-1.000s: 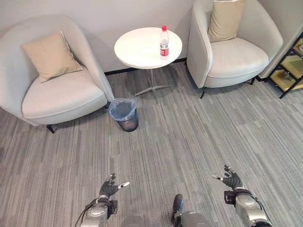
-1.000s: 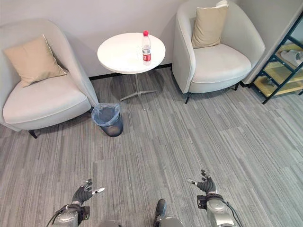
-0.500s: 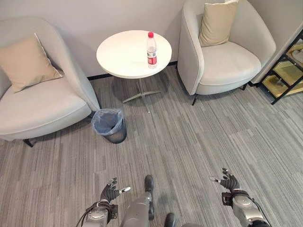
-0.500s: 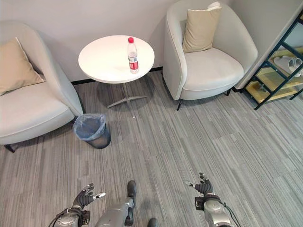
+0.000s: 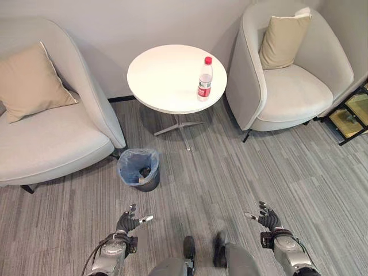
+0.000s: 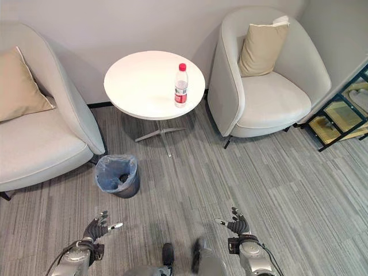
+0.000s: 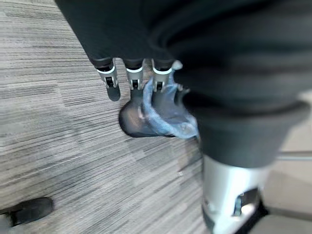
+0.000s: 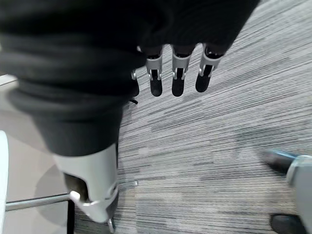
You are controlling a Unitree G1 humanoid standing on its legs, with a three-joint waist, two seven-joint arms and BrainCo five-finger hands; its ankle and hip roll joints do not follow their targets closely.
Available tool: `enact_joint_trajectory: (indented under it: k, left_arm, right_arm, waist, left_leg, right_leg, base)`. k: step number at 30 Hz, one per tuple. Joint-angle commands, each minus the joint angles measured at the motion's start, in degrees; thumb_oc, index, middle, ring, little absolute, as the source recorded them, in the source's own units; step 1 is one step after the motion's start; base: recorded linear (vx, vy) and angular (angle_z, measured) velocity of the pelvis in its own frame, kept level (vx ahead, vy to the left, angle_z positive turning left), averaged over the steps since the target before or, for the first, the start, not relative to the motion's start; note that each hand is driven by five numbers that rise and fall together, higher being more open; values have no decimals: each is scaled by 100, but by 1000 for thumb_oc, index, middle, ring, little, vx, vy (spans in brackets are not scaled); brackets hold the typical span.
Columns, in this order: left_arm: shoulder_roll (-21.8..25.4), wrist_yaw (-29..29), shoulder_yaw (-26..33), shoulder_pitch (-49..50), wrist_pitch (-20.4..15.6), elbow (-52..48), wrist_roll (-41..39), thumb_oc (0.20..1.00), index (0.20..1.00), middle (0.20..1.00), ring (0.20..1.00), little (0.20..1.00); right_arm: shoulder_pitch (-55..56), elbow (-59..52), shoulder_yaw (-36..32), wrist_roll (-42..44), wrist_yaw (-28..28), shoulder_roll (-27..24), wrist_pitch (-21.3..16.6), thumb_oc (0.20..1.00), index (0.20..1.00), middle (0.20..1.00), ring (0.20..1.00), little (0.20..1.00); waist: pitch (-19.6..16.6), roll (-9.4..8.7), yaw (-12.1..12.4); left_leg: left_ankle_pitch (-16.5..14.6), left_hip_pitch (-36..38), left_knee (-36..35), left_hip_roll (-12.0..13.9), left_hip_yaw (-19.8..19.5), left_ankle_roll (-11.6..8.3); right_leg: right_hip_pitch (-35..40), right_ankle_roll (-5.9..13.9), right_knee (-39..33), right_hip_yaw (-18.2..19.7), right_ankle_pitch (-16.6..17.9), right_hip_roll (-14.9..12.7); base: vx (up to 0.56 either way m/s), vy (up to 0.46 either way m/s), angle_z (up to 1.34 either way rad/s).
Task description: Gather garbage on tea table into small bin, then transfer packed bag to large trash can.
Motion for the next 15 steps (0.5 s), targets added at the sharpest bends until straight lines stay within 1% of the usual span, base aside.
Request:
enact_joint_trajectory:
  k: [1,3,4,5,6,7,8,9,10,12,13,14,15]
  left_arm:
    - [-13,58,74,-106,-252,-219,-61,1000,1000,1000,1000,1000]
    - [-27,53,76,-68,-258,-188,-12,1000,1000,1000,1000,1000]
    - [-50,49,81,-31,-248,-161,-21,1000,1000,1000,1000,1000]
    - [-52,49,81,-29,-248,-162,-21,1000,1000,1000,1000,1000]
    - [-94,28,77,3,-234,-158,-56,1000,1000,1000,1000,1000]
    - [-118,3,69,36,-217,-178,-70,1000,1000,1000,1000,1000]
    - [-138,-18,66,44,-209,-182,-88,1000,1000,1000,1000,1000]
    - [-171,-52,33,32,-179,-154,-98,1000,1000,1000,1000,1000]
    - [-186,-57,17,8,-183,-108,-88,1000,1000,1000,1000,1000]
    - [-203,-72,-6,-18,-171,-68,-112,1000,1000,1000,1000,1000]
    - [-204,-71,-26,-43,-165,-61,-109,1000,1000,1000,1000,1000]
    - [-214,-98,-199,-190,-121,57,15,1000,1000,1000,1000,1000]
    - [-206,-93,-213,-202,-117,57,35,1000,1000,1000,1000,1000]
  right_arm:
    - [-116,-44,-6,-64,-33,-247,-142,1000,1000,1000,1000,1000]
    - [-55,-44,-11,-64,-26,-252,-174,1000,1000,1000,1000,1000]
    - [-30,-46,-21,-71,-11,-273,-187,1000,1000,1000,1000,1000]
    - [-27,-46,-20,-71,-11,-275,-187,1000,1000,1000,1000,1000]
    - [-12,-123,-44,-27,-8,-328,-246,1000,1000,1000,1000,1000]
    - [11,-155,-57,-6,6,-357,-242,1000,1000,1000,1000,1000]
    - [7,-146,-62,10,14,-377,-256,1000,1000,1000,1000,1000]
    - [-2,-158,-68,14,12,-445,-256,1000,1000,1000,1000,1000]
    - [11,-185,-83,36,1,-458,-272,1000,1000,1000,1000,1000]
    - [34,-162,-108,84,-21,-471,-261,1000,1000,1000,1000,1000]
    - [30,-117,-117,100,-31,-482,-247,1000,1000,1000,1000,1000]
    - [12,56,-172,185,-91,-501,-215,1000,1000,1000,1000,1000]
    - [10,76,-163,193,-105,-492,-213,1000,1000,1000,1000,1000]
  waist:
    - [218,-4,-141]
    - [157,-47,-144]
    - [104,-44,-147]
    - [106,-39,-153]
    - [36,-14,-167]
    - [10,6,-198]
    - [-1,31,-213]
    - [22,50,-212]
    - [47,60,-222]
    - [74,71,-242]
    - [99,71,-241]
    - [143,19,-184]
    - [145,32,-152]
  left_leg:
    - [-725,65,510,431,-455,-551]
    - [-912,189,598,394,-568,-576]
    - [-987,253,662,416,-602,-631]
    - [-994,255,669,420,-609,-633]
    - [-1088,252,861,526,-628,-763]
    - [-1128,222,988,614,-585,-839]
    - [-1095,186,1113,696,-526,-922]
    - [-894,8,1620,857,-475,-1029]
    - [-798,-90,1892,921,-451,-1068]
    - [-655,-194,2172,1062,-309,-1093]
    - [-613,-281,2234,1112,-233,-1068]
    - [-602,-914,1648,1026,94,-964]
    - [-387,-1046,1427,1025,134,-996]
  right_leg:
    - [670,188,-862,-113,543,86]
    - [802,116,-931,-4,584,96]
    - [852,65,-913,-13,612,104]
    - [861,64,-916,-21,611,107]
    - [966,-4,-957,-123,586,94]
    - [1060,-40,-1012,-200,532,105]
    - [1136,-77,-1050,-262,483,120]
    - [1319,-182,-1107,-307,369,180]
    - [1394,-239,-1128,-316,312,221]
    - [1548,-328,-1175,-360,182,267]
    - [1633,-349,-1203,-383,108,276]
    - [1951,-306,-1308,-504,-89,240]
    - [2032,-305,-1330,-512,-152,283]
  base:
    - [483,-218,27]
    - [360,-192,43]
    - [226,-114,93]
    - [298,-213,96]
    - [253,-220,69]
    - [319,-285,56]
    - [265,-253,66]
    - [261,-245,73]
    - [250,-219,41]
    - [170,-126,2]
    - [404,-131,-22]
    - [416,-87,-23]
    - [369,-56,32]
